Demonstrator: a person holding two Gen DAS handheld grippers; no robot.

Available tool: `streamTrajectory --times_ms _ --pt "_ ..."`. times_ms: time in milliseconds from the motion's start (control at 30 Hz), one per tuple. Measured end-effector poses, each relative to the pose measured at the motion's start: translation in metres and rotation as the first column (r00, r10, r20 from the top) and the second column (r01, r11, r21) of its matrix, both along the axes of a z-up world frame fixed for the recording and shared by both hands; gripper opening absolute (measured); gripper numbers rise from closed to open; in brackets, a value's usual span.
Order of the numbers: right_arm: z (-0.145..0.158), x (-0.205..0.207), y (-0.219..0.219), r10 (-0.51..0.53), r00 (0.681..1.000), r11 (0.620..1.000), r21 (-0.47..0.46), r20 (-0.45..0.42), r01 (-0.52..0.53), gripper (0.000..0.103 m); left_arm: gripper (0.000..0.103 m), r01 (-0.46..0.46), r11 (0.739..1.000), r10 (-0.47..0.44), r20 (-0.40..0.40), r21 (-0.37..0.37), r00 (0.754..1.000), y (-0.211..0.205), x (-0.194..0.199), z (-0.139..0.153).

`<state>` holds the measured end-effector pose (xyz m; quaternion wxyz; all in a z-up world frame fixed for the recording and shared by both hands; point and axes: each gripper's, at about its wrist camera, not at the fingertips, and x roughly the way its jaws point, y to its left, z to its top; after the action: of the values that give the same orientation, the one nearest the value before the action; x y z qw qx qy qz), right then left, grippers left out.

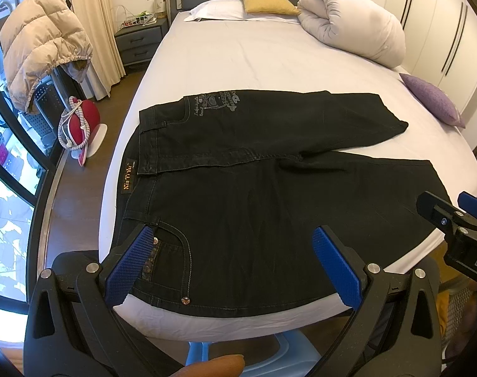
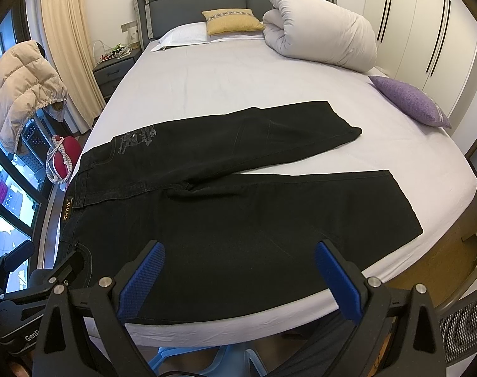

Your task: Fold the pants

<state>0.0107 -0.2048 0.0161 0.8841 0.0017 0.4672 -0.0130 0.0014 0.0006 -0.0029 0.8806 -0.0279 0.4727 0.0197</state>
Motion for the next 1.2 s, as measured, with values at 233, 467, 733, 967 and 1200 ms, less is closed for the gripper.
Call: streamTrajectory --times_ms 233,467,733,967,1200 --pt "0.000 0.000 -0.001 0.000 1.000 1.000 0.001 -0.002 0.000 0.099 0.103 0.000 1.000 0.000 -0.001 0.000 1.000 0.000 0.000 0.000" --pt "-0.001 -0.001 0.001 0.000 1.000 1.000 0.002 -0.003 0.000 0.099 0.103 0.002 1.000 -0.002 -0.002 -0.001 1.000 0.001 0.001 0.003" --pt "-0.006 -0.003 0.003 0.000 1.000 1.000 0.001 -0.005 0.000 0.099 0.103 0.001 1.000 -0.001 -0.003 -0.003 1.000 0.002 0.001 0.003" --pt "-0.012 -0.003 0.006 0.002 1.000 1.000 0.002 -0.010 -0.002 0.099 0.103 0.000 1.000 0.000 -0.003 0.000 1.000 0.002 0.001 0.003" --pt "-0.013 -0.002 0.006 0.001 1.000 1.000 0.003 -0.013 -0.001 0.099 0.103 0.002 1.000 -0.002 0.011 0.008 1.000 -0.001 -0.003 -0.010"
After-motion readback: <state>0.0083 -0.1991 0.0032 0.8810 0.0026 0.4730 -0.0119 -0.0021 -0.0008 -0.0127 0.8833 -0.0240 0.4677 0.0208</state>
